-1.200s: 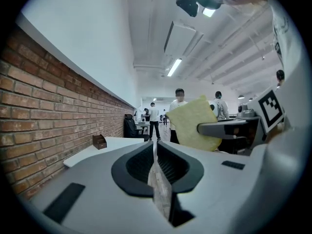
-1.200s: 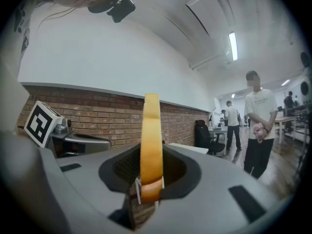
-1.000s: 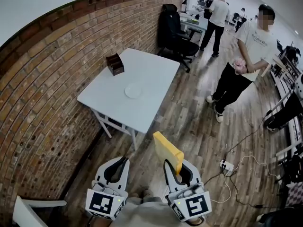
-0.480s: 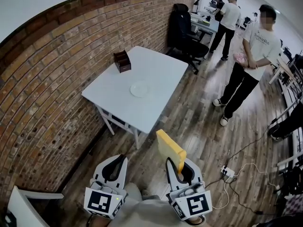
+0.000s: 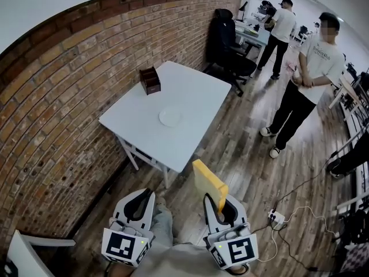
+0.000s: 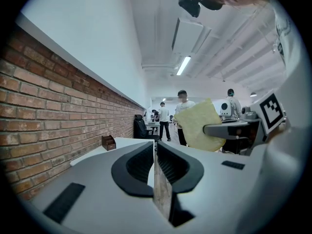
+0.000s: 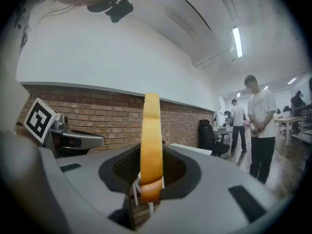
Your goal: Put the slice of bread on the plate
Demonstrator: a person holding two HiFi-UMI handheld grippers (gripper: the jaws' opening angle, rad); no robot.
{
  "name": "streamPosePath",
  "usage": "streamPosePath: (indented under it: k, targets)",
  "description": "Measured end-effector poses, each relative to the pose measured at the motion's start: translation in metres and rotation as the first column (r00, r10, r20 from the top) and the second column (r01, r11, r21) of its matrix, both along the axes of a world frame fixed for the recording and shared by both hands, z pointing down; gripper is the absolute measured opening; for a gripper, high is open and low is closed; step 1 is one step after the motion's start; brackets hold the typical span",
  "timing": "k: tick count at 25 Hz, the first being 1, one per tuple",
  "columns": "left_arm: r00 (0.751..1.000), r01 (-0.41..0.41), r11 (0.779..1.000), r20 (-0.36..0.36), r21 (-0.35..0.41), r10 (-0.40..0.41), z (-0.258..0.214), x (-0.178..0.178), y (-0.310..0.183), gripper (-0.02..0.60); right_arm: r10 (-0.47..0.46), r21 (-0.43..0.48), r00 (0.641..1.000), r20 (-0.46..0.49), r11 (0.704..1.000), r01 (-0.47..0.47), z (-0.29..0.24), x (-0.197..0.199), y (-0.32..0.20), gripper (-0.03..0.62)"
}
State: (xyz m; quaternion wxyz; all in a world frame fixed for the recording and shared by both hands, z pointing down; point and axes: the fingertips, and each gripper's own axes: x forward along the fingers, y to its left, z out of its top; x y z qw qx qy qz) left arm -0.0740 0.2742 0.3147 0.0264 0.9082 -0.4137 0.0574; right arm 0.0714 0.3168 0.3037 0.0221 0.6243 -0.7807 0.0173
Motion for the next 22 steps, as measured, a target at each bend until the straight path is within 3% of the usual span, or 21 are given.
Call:
streamPosePath:
  k: [11,22]
  targets:
    - [0.999,-0.047,0.999,0.009,0.007,0.047,0.002,0.015,-0.06,0.031,0.018,0.003,1.0,-0.005,1.0,-0.018,0.002,0.006,-0.058,0.094]
    - [0.996,-0.083,0.996,0.013,-0.025,0.083,0.009,0.022,-0.16,0.031,0.046,-0.035,0.999,-0.009,0.998,-0.046,0.008,0.011,-0.152,0.094]
